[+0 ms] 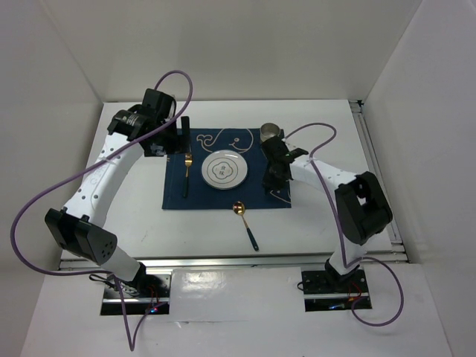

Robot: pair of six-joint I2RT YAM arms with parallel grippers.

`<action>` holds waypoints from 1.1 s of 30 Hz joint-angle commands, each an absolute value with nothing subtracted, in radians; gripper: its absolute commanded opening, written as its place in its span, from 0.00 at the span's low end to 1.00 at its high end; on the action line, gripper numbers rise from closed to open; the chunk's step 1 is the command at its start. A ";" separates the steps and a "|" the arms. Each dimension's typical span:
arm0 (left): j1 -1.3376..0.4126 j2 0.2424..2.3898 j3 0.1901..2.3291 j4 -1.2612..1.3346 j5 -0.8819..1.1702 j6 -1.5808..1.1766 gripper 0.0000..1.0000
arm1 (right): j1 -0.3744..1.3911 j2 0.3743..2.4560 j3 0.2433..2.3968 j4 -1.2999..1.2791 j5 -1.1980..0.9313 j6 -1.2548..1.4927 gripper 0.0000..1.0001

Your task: Set the dinner table for one person

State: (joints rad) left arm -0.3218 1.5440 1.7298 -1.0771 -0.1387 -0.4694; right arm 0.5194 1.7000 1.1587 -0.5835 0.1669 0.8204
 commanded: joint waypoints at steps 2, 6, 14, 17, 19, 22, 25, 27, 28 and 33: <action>-0.313 1.516 1.753 -1.072 -0.135 -0.437 0.98 | 0.529 1.741 1.186 -0.528 0.150 0.873 0.00; -0.313 1.516 1.744 -1.072 -0.135 -0.437 0.98 | 0.538 1.773 1.186 -0.497 0.150 0.848 0.00; -0.313 1.516 1.744 -1.072 -0.135 -0.437 0.98 | 0.557 1.873 1.242 -0.480 0.127 0.740 0.00; -0.313 1.516 1.744 -1.072 -0.144 -0.437 0.98 | 0.595 1.894 1.265 -0.480 0.178 0.687 0.00; -0.313 1.516 1.735 -1.072 -0.144 -0.437 0.98 | 0.595 1.908 1.290 -0.489 0.205 0.664 0.00; -0.313 1.516 1.735 -1.072 -0.144 -0.437 0.98 | 0.604 1.939 1.315 -0.541 0.242 0.650 0.00; -0.313 1.516 1.735 -1.072 -0.144 -0.437 0.98 | 0.604 1.948 1.338 -0.561 0.268 0.650 0.00; -0.313 1.516 1.735 -1.072 -0.144 -0.437 0.98 | 0.604 1.948 1.348 -0.592 0.282 0.660 0.06; -0.313 1.516 1.735 -1.072 -0.144 -0.437 0.98 | 0.604 1.948 1.348 -0.592 0.282 0.660 0.06; -0.313 1.516 1.735 -1.072 -0.135 -0.437 0.98 | 0.604 1.910 1.338 -0.603 0.311 0.680 0.35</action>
